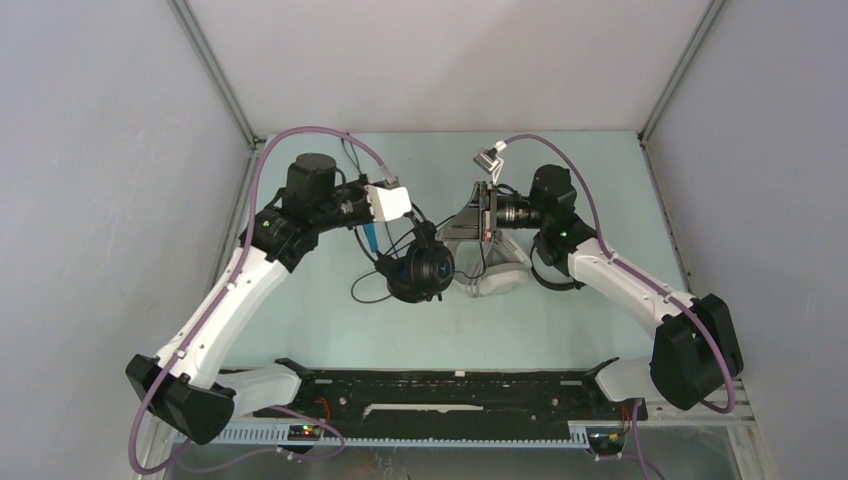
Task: Wrap the headphones
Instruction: Wrap the headphones cable around the headphones.
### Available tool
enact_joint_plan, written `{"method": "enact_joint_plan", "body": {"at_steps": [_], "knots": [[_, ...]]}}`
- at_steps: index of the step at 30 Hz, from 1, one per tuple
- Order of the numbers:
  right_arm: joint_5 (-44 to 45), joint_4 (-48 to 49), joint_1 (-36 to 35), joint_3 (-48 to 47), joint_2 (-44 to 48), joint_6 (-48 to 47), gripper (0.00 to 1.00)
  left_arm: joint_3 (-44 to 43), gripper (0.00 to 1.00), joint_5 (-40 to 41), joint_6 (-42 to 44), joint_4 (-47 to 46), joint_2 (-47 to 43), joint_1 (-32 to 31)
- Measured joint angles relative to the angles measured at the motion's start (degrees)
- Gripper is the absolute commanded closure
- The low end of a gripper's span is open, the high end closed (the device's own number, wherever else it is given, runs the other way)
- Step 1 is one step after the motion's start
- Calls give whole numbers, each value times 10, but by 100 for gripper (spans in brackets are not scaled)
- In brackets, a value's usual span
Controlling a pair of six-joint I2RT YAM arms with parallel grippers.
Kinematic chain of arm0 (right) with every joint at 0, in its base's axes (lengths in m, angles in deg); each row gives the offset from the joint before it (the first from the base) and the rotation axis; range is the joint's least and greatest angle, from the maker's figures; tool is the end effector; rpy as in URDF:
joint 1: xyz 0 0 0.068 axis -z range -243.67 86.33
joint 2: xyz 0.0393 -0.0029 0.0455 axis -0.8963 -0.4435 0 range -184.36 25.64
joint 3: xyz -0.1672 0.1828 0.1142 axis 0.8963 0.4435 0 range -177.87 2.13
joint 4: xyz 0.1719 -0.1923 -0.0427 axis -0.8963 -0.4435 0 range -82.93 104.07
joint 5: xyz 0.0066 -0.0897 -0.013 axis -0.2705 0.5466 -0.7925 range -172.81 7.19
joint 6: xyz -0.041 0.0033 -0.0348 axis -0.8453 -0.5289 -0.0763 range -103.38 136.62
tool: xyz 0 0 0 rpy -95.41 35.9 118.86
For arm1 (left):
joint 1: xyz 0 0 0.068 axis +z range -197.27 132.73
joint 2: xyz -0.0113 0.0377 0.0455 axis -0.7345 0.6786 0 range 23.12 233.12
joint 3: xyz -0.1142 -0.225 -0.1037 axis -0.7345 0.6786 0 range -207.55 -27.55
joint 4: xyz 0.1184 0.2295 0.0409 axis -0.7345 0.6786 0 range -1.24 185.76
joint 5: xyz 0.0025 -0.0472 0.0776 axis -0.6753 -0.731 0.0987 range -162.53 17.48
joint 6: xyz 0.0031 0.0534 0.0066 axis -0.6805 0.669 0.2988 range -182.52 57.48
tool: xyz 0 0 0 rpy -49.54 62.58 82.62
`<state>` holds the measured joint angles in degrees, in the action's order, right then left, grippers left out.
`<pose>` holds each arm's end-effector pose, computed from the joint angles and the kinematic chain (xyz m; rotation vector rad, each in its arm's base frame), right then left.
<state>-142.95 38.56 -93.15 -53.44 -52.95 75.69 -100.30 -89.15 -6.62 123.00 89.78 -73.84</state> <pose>0.2532 0.1786 0.3341 -0.5386 1.8890 1.9098 0.2172 -0.1200 0.3905 1.4733 1.4107 0.0211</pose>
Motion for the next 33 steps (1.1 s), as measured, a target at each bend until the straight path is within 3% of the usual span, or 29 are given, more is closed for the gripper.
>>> {"method": "enact_joint_plan", "body": {"at_steps": [14,21,33], "knots": [[12,43,5,-3,-20,45,96,30,100,22,-94,-38,0,1],[13,19,10,-27,-46,29,96,87,100,64,-139,-89,-31,1],[15,14,0,-110,-101,41,91,87,100,121,-178,-88,-30,4]]}}
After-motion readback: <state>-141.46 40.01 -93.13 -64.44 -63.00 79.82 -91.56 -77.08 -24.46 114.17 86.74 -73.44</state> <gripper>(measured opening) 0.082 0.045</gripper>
